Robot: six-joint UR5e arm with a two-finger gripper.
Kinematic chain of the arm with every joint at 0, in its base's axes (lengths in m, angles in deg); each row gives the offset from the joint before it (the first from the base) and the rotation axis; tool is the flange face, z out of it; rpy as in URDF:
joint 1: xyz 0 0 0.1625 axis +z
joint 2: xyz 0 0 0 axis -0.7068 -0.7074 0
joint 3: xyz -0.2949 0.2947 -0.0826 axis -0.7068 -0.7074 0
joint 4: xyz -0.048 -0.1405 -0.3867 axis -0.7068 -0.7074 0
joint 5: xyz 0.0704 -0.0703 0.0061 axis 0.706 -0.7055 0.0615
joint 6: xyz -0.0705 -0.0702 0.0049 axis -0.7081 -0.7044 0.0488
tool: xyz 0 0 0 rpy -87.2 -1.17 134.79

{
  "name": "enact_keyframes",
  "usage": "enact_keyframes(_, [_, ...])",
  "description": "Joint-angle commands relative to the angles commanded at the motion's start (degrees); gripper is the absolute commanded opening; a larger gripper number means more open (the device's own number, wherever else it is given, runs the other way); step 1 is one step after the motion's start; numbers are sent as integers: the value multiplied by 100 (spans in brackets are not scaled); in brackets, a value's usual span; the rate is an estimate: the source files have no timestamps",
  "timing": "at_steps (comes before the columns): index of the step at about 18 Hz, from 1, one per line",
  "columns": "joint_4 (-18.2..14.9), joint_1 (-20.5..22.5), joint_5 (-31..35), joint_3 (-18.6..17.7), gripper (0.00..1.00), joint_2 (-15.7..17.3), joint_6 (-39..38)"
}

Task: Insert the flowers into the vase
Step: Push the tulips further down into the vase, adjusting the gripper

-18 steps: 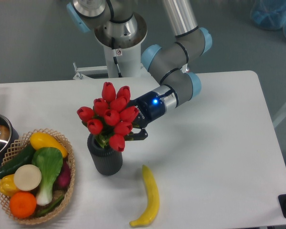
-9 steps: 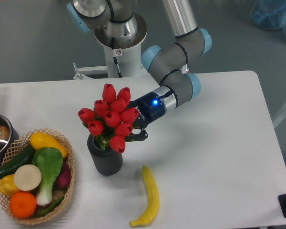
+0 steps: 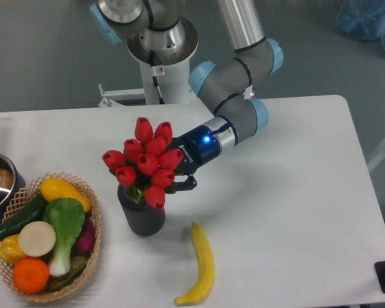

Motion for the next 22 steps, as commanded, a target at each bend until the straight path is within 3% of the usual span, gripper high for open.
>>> enact_keyframes(22, [0, -26, 9, -88, 37, -158, 475])
